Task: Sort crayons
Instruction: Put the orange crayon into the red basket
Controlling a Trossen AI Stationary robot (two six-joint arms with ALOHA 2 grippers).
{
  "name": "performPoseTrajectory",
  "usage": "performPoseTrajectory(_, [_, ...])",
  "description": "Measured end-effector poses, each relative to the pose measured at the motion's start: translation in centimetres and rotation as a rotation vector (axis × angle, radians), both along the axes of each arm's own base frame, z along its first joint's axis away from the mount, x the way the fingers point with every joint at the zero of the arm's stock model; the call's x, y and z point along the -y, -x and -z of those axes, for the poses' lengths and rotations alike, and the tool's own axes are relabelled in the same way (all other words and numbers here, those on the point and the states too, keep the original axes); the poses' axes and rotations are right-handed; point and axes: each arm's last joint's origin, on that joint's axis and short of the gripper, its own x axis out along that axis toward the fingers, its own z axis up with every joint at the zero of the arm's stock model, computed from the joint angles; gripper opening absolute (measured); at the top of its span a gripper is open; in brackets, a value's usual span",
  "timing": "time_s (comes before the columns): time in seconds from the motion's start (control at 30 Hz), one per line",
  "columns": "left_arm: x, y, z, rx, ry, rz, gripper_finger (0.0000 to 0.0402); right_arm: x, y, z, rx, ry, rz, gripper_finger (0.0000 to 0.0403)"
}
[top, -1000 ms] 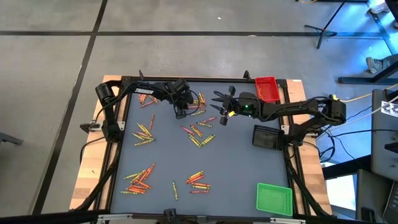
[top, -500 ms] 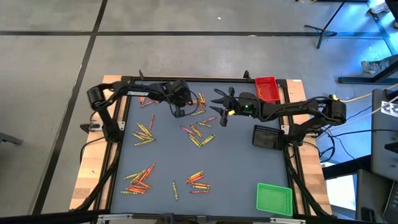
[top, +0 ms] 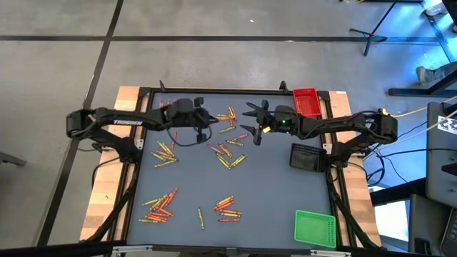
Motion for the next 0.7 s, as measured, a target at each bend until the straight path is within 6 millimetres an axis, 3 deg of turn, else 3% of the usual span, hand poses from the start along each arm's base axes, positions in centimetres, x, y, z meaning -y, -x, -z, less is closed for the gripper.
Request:
performPoseTrajectory(0.13, [1.0, 0.3, 0.3, 0.124, -0.014, 0.101, 0.0003, -0.3, -0.1, -0.5, 0.060, -0.005, -0.114, 0.0231])
performPoseTrajectory(0.4, [2.8, -0.8, 0.9, 0.198, -0.016, 0.174, 0.0004, -1.6, -1.4, 0.1, 0.116, 0.040, -0.210, 0.0216])
performPoseTrajectory(0.7, [3.5, -1.3, 0.8, 0.243, -0.005, 0.180, 0.0004, -3.1, -3.6, -0.7, 0.166, 0.094, -0.248, 0.0212])
